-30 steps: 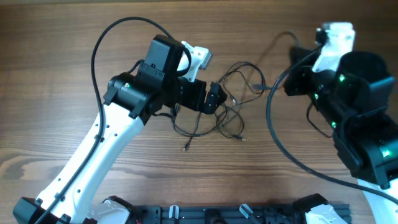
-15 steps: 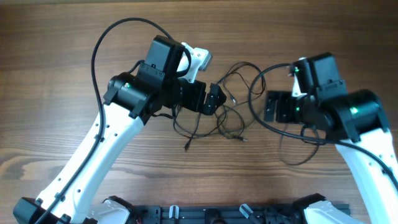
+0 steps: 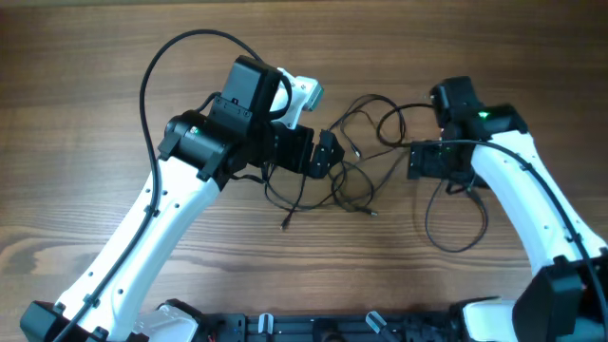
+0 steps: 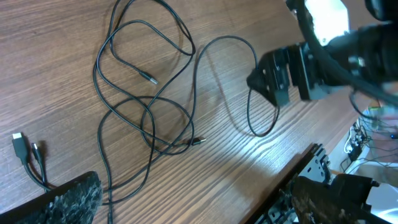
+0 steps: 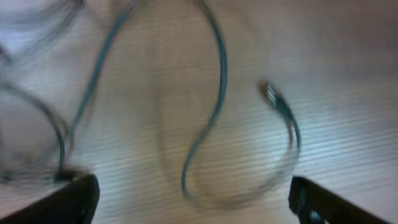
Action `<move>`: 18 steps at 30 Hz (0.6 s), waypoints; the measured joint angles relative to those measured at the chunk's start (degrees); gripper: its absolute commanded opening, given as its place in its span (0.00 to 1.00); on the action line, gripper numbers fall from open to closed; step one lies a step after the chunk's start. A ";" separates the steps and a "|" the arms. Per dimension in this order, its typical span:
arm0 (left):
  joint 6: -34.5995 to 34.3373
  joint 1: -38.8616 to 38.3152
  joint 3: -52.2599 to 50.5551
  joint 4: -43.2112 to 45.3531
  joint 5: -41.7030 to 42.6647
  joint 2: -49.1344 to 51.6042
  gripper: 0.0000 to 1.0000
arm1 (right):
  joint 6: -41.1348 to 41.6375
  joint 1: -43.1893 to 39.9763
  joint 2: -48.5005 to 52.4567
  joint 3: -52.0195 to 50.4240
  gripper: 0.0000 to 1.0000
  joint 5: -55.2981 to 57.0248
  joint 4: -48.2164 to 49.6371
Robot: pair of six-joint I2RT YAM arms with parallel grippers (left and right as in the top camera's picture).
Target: Untangle cables
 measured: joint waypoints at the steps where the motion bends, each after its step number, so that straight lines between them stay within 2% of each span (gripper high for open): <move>1: 0.26 0.00 0.00 -0.02 0.02 0.00 1.00 | -1.46 -1.84 0.15 -1.25 0.91 -1.05 4.00; 2: 0.57 0.00 0.00 -0.04 0.00 0.00 1.00 | -2.27 -3.08 0.17 -1.81 0.87 -1.77 6.84; 5: 0.85 0.00 0.00 -0.04 0.00 0.00 1.00 | -3.58 -5.46 0.26 -2.82 0.84 -5.20 15.17; 8: 0.85 0.00 0.00 -0.04 0.00 0.00 1.00 | -4.02 -5.55 1.49 -2.86 0.84 -6.67 16.48; 12: 0.85 0.00 0.00 -0.09 0.00 0.00 1.00 | -4.04 -5.55 8.28 -2.89 0.82 -7.08 17.90; 14: 0.85 0.00 0.00 -0.17 0.00 0.00 1.00 | -4.00 -5.55 11.67 -2.89 0.61 -7.26 18.38; 15: 0.85 0.00 0.00 -0.28 0.00 0.00 1.00 | -4.07 -5.55 12.52 -2.95 0.41 -7.30 18.40; 16: 0.85 0.00 0.00 -0.28 0.00 0.00 1.00 | -3.85 -5.55 12.87 -2.99 0.32 -7.43 18.43; 17: 0.85 0.00 0.00 -0.28 0.00 0.00 1.00 | -4.11 -5.55 12.98 -3.02 0.04 -7.56 18.45; 18: 0.85 0.00 0.00 -0.28 0.00 0.00 1.00 | -4.17 -5.55 12.98 -3.02 0.04 -7.74 18.51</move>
